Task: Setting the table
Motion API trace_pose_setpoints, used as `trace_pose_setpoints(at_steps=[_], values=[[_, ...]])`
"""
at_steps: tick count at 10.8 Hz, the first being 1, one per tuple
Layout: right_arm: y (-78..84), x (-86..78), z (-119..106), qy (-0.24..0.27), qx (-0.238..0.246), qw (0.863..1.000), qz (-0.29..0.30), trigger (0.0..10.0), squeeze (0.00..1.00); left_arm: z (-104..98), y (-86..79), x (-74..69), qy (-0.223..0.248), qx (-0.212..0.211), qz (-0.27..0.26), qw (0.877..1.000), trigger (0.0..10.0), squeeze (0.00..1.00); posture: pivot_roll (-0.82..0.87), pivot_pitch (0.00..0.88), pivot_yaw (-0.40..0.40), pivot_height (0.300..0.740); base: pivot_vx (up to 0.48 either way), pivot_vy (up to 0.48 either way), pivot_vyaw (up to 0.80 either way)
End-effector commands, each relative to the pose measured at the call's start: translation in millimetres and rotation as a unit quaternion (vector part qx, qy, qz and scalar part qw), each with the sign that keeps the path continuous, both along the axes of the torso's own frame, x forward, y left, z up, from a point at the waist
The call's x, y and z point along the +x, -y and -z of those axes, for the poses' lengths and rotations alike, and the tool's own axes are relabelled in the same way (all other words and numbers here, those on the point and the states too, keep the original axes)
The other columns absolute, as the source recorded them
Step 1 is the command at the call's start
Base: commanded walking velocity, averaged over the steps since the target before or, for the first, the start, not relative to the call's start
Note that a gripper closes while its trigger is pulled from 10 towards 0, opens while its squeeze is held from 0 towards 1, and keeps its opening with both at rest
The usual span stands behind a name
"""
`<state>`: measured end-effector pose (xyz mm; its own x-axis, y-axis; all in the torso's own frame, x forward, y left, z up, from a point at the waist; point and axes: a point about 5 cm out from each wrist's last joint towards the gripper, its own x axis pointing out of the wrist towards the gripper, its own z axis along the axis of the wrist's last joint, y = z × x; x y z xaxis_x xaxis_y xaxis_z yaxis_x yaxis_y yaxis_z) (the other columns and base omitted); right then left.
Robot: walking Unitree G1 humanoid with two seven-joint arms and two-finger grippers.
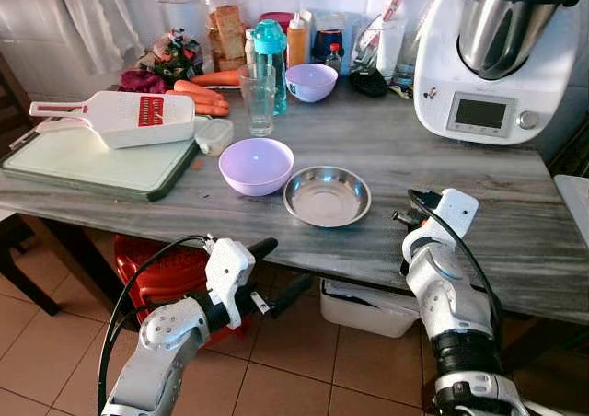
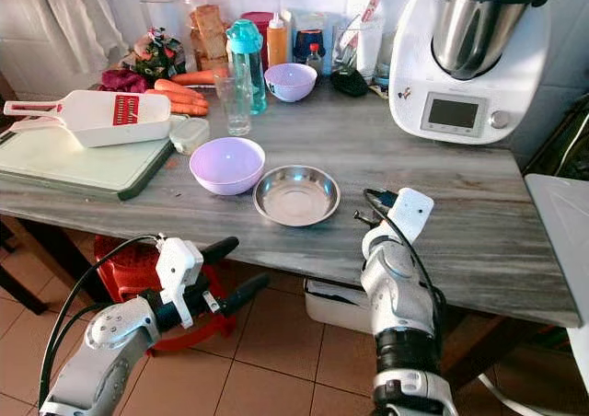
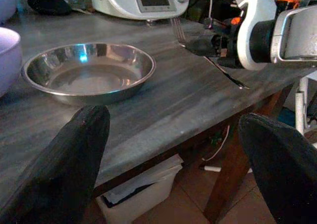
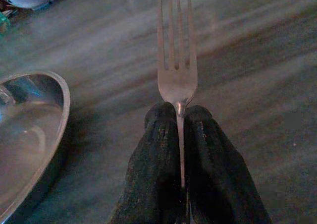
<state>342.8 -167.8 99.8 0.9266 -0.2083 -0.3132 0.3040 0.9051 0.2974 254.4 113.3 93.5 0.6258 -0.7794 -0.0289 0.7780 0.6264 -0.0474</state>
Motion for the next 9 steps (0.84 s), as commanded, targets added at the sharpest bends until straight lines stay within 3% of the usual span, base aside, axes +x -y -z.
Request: trace_pose_setpoints(at_steps=[1,9], values=[[1.9,4.1,-3,0.007,0.007,1.000,0.002,10.0,0.00,-3,0.6,-0.8,0.005,0.003,0.007,1.000,10.0,0.00,0.05,0.000,0.016,0.740,0.000,0.000,0.00],[-12.5,23.0,0,-0.013,-0.002,0.999,-0.041,10.0,0.00,9,-3.9,-1.8,-0.003,0.014,0.001,1.000,10.0,0.00,0.08,0.000,0.013,0.740,0.000,0.000,0.00]])
